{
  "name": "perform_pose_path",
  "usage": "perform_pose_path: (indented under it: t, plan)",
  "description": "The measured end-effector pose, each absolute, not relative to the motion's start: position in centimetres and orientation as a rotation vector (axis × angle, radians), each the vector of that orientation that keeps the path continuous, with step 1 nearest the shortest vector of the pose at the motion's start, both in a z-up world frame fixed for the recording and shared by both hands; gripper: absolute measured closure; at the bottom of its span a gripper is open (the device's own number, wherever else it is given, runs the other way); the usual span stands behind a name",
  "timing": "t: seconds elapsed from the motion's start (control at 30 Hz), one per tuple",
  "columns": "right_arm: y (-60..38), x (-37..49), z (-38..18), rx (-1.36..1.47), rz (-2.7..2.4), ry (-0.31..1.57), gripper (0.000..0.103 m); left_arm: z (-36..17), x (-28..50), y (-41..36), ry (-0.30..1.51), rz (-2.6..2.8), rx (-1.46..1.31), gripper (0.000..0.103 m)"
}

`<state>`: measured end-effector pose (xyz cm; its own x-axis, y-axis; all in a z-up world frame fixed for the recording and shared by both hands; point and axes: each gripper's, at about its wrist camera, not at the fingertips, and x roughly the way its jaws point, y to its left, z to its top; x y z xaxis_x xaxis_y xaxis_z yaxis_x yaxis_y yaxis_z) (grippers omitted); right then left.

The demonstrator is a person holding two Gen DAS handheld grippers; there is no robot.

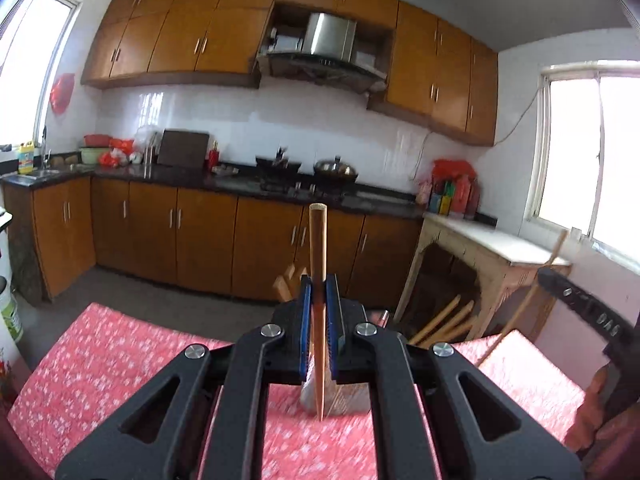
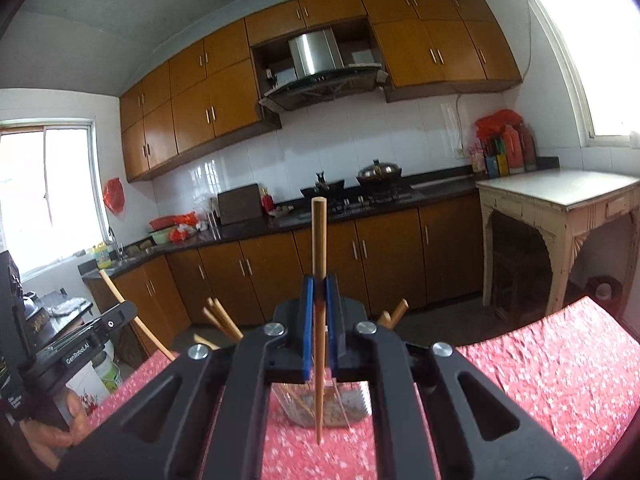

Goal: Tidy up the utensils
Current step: 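Lift both held chopsticks upright and carry them over the wire holder, then lower the chopsticks into the holder and open the left tool while the right tool opens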

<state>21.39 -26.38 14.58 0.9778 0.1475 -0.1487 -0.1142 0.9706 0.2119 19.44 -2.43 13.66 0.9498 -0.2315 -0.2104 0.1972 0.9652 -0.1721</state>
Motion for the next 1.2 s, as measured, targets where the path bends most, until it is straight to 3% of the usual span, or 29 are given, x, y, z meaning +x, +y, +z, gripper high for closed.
perform_pose_path:
  t: [0.3,1.2]
  plan:
    - [-25.4,26.4,17.5,0.194,0.095,0.052,0.096,17.2,22.8,-5.2,0.092,-0.152,-0.172,0.096]
    - [-24.2,35.8,7.4,0.236,0.067,0.27,0.095,9.4,28.8,-5.8,0.25,-0.112,-0.198,0.096]
